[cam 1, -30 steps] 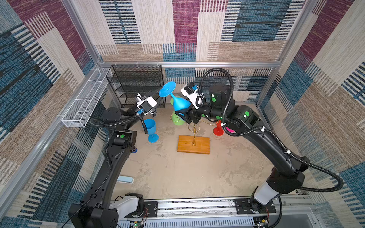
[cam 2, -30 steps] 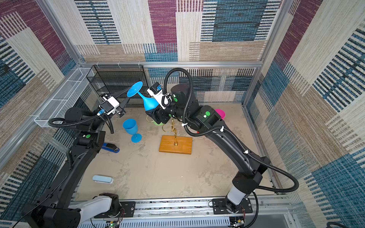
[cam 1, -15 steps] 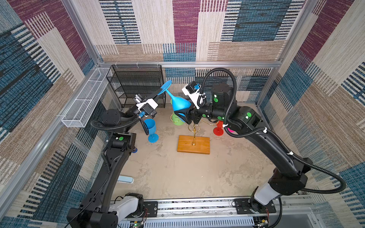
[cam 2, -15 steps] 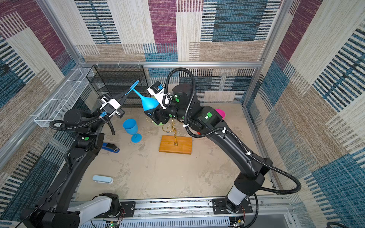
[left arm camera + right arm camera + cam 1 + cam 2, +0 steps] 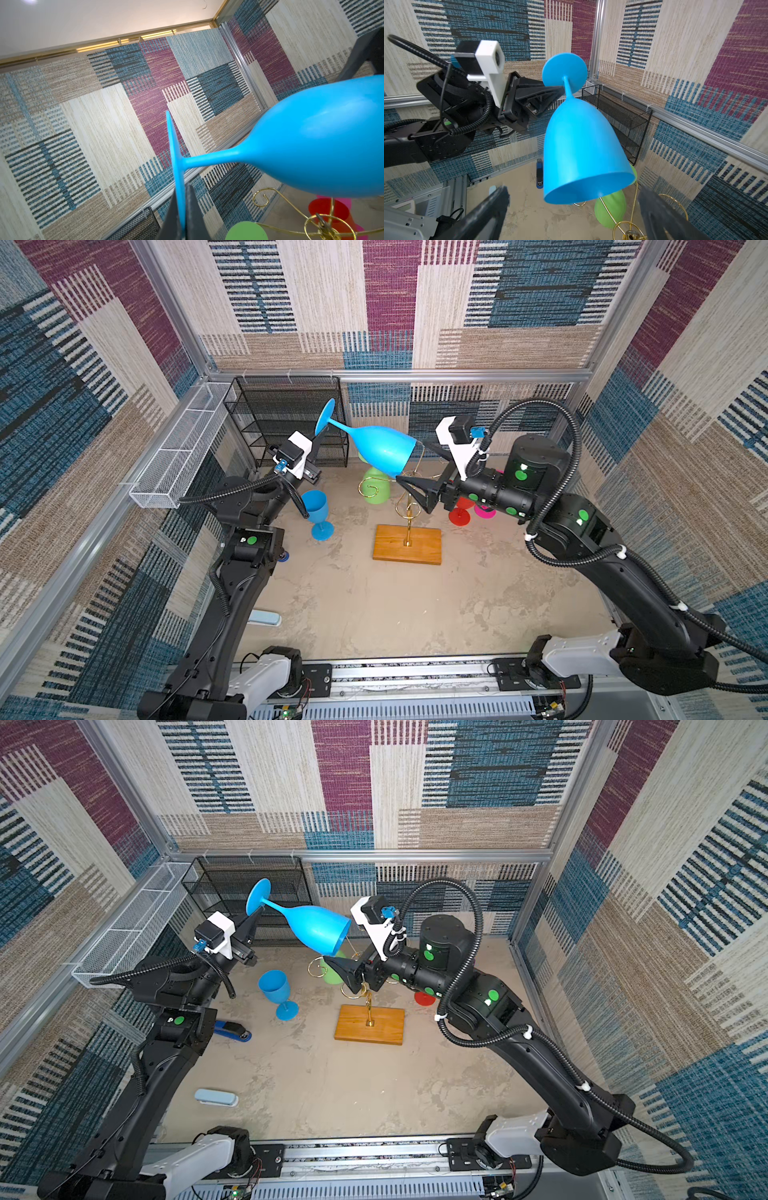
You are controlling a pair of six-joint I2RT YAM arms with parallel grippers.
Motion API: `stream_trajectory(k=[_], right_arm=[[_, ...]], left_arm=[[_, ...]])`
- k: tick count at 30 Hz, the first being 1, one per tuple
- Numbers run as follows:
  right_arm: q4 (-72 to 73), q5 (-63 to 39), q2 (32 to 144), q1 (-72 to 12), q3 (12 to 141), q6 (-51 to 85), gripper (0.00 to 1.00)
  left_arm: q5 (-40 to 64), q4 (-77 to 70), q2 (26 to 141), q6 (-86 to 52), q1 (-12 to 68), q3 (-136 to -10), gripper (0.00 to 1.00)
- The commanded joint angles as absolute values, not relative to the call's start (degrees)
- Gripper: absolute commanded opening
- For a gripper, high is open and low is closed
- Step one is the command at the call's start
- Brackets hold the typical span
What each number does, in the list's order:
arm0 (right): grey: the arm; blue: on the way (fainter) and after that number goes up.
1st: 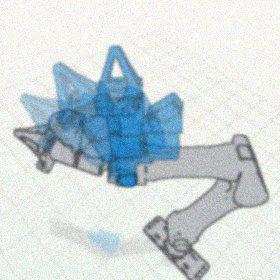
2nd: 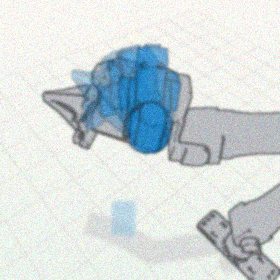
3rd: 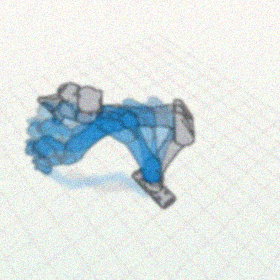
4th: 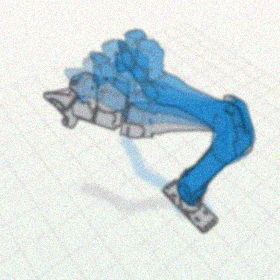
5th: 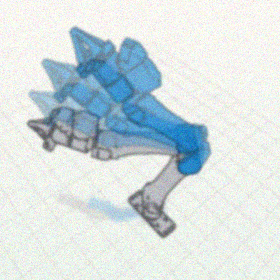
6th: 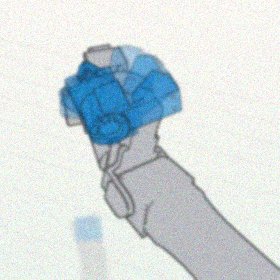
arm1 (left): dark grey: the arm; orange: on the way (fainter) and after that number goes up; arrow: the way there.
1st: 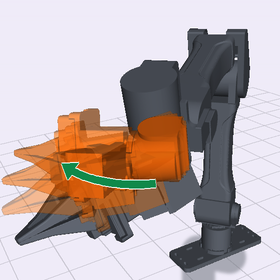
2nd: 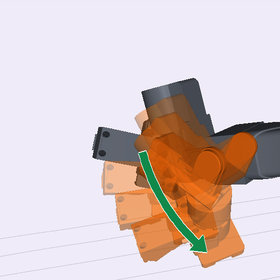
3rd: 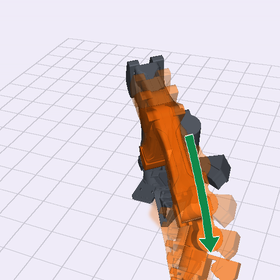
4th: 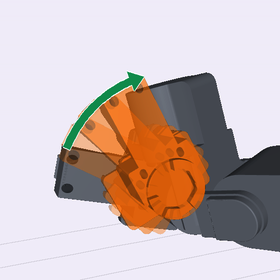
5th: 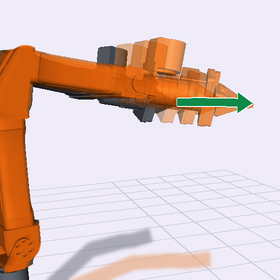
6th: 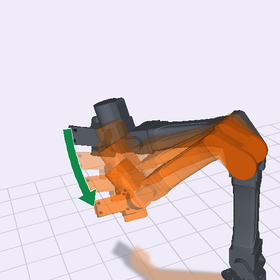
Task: Take the wine glass off the wine glass rack
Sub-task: Pass the wine glass.
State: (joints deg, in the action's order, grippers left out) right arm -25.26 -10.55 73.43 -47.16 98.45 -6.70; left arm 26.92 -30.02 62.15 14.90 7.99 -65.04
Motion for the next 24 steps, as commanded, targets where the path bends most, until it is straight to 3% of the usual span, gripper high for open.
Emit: stream_trajectory(k=[1,7,11,22,24], right_arm=[[-21.10,-11.84,70.69,-46.05,95.91,-5.46,0.99],[-17.54,-18.34,68.85,-39.55,91.98,-1.16,0.93],[-17.16,-20.95,71.64,-39.24,93.34,-1.14,0.85],[-13.90,-27.03,82.19,-39.21,99.75,0.66,0.83],[-13.63,-27.77,84.35,-39.20,101.29,1.02,0.77]], left_arm=[[23.29,-32.15,61.49,4.75,6.72,-63.33,0.00],[24.03,-33.61,57.82,-5.32,4.89,-58.37,0.00],[25.14,-34.45,56.20,-8.45,4.83,-55.94,0.00],[26.58,-37.15,55.43,-11.76,4.75,-53.87,0.00],[27.28,-37.18,55.45,-12.19,4.75,-53.64,0.00]])
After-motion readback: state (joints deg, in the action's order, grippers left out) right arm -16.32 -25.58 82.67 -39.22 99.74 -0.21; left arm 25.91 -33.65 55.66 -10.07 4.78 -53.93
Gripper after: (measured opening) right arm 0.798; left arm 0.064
